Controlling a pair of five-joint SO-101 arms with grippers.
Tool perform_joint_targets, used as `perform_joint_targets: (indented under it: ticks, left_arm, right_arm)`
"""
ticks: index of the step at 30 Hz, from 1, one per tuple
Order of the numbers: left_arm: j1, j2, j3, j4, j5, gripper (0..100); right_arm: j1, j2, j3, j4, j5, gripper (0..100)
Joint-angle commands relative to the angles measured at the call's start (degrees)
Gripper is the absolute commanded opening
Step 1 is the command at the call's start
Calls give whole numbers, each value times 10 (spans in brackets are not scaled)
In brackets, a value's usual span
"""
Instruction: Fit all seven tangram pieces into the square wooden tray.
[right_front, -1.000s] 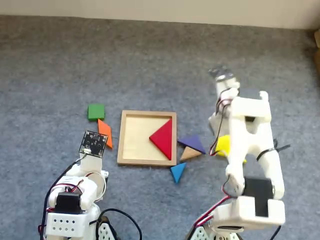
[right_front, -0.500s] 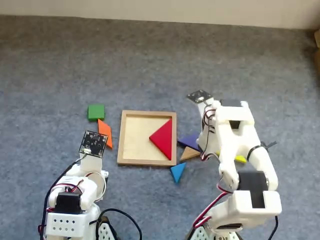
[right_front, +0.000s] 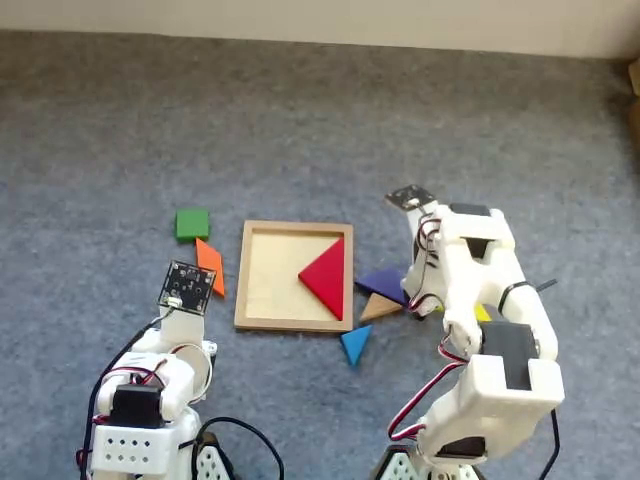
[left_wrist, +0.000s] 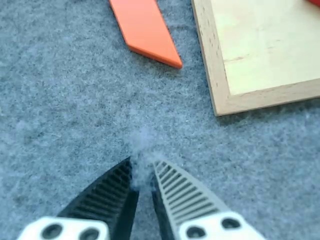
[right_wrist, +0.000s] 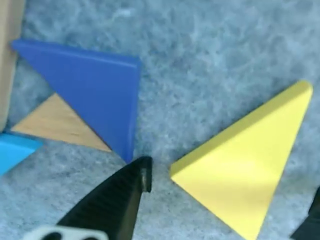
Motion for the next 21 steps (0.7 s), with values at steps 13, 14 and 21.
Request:
perform_joint_targets:
  ticks: [13, 14, 21]
  left_arm:
    - [-5, -29, 11, 4, -4, 6]
    - [-5, -29, 11, 4, -4, 6]
    - [-5, -29, 11, 4, -4, 6]
  right_arm:
    - [21, 10, -2, -36, 3, 347]
    - [27, 10, -3, -36, 3, 347]
    - [51, 10, -3, -39, 5, 272]
